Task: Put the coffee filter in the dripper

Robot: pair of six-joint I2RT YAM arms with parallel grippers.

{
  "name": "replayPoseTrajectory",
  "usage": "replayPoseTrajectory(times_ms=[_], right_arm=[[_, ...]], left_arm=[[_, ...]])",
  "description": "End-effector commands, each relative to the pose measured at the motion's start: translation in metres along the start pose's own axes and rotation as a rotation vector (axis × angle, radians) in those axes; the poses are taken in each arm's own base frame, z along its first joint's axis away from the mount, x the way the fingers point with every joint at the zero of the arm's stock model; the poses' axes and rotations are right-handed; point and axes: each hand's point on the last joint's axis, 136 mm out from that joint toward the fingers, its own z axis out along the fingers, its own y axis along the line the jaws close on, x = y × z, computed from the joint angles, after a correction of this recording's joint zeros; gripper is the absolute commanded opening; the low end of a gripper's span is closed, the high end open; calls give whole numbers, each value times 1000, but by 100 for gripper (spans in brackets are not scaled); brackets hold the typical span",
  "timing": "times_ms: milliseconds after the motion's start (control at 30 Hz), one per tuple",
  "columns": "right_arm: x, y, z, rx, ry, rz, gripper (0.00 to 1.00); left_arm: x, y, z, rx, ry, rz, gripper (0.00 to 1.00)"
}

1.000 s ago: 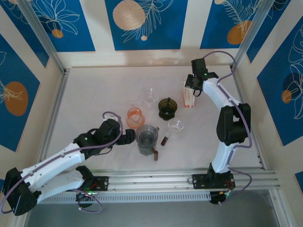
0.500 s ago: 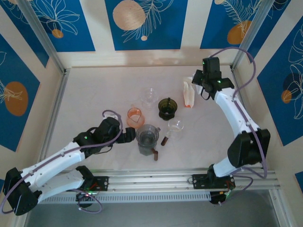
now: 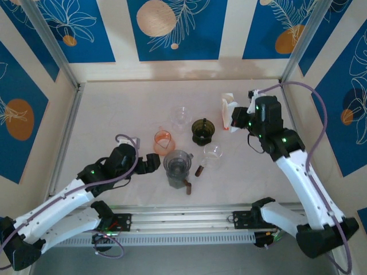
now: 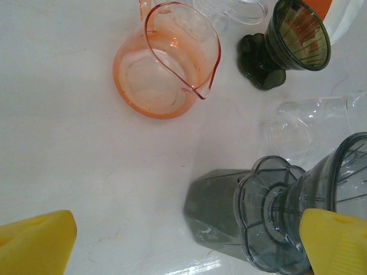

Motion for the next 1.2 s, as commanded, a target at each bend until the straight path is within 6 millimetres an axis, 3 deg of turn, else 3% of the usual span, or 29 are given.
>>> replayPoseTrajectory(times_ms=[0,233,433,600,1167], right_arm=[[25,25,-28,-123,82,-11,0],[76,80,-84,-370,312,-106,0],[108,110,-108,-433,503,-161,0],[128,120,-105,-393,616,-189,0],[143,151,-60,-336,764,-228,0]], left_arm=[[-8,1,-13,-3,-21,-29,100],[-12,7,-26,-8,-63,-34,100],[-12,13,-32,-22,-76,-32,100],[-8,16,-35,-23,-74,-34,100],[1,12,-33,38,-56,-31,100]])
